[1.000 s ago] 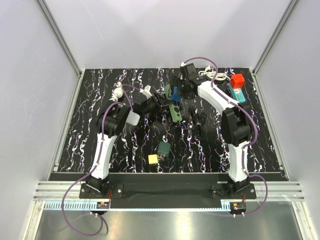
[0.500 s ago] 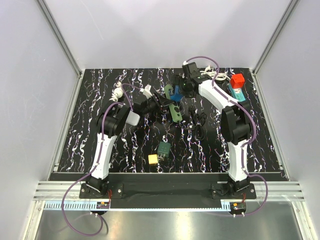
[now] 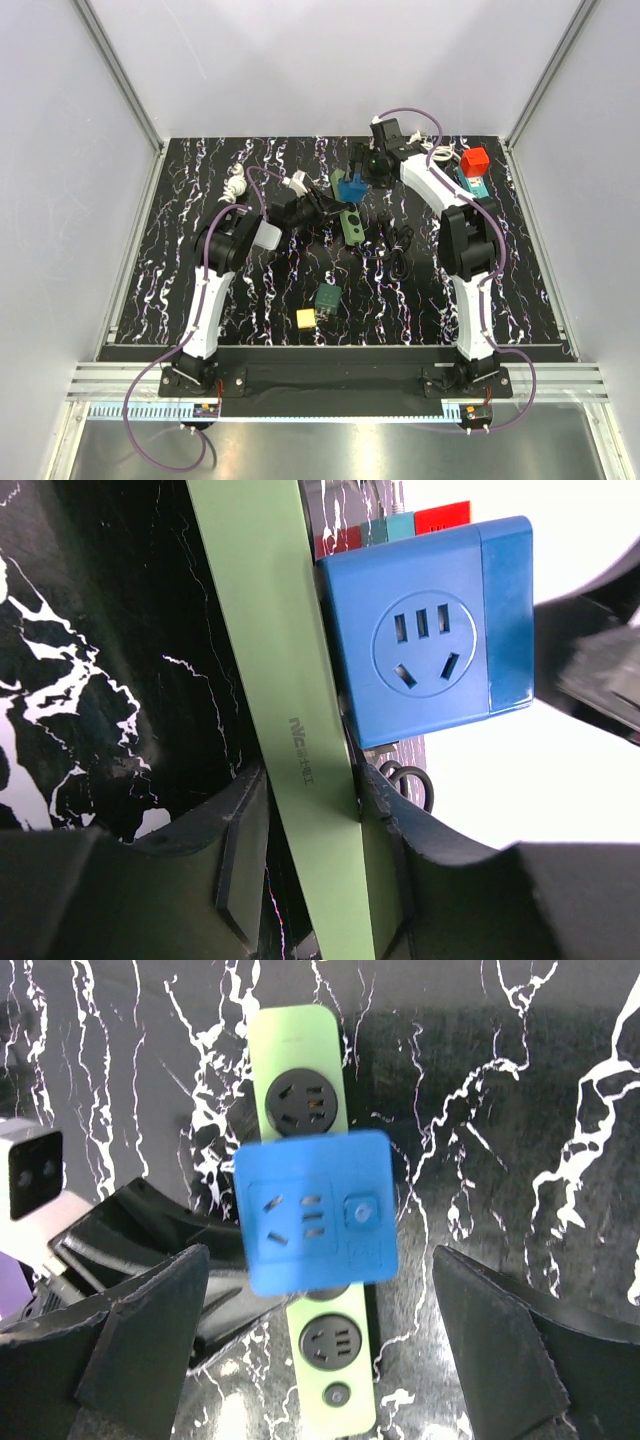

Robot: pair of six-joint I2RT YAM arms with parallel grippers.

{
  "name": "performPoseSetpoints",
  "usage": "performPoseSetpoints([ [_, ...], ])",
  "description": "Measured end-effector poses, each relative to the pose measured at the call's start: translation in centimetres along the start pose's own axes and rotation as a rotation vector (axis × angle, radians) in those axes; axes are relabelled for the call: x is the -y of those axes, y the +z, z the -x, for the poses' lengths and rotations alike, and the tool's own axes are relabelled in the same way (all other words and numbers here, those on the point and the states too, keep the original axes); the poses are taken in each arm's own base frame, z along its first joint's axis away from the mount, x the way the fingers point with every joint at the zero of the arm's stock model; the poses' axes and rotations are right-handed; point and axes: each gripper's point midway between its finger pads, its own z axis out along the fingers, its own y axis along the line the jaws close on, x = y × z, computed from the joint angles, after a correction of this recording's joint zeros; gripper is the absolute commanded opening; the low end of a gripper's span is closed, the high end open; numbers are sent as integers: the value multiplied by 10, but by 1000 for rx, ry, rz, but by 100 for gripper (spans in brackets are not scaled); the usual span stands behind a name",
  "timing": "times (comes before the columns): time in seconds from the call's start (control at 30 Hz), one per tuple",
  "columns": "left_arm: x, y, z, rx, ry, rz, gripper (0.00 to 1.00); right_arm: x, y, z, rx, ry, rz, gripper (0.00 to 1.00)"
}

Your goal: Pull the plug off the socket

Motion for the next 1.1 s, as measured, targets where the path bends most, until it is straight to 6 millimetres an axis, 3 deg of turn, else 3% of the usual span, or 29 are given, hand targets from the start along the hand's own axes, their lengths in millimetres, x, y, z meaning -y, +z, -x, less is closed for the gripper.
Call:
performPoseSetpoints([
  [0.23,0,0,0,0,-4,1,19,6,18,-1,-24,12,12,96],
  [0.27,0,0,0,0,-4,1,9,6,19,-2,-27,13,14,93],
  [0.37,0,0,0,0,-4,1,0,4,23,-3,-35,21,27,90],
  [0.8,-1,1,2,-2,-20,-1,0,0,37,-13,-67,48,60,74],
  [0.93,-1,1,3,-1,-23,-1,0,-2,37,-13,-66,46,68,60],
  [1.03,-1,1,3,0,-26,-1,0,-3,37,-13,-65,48,69,40],
  [1.07,-1,1,3,0,-27,-1,0,-2,37,-13,-65,49,69,28],
  [1.1,-1,1,4,1,-28,0,0,-3,37,-13,-64,50,69,25],
])
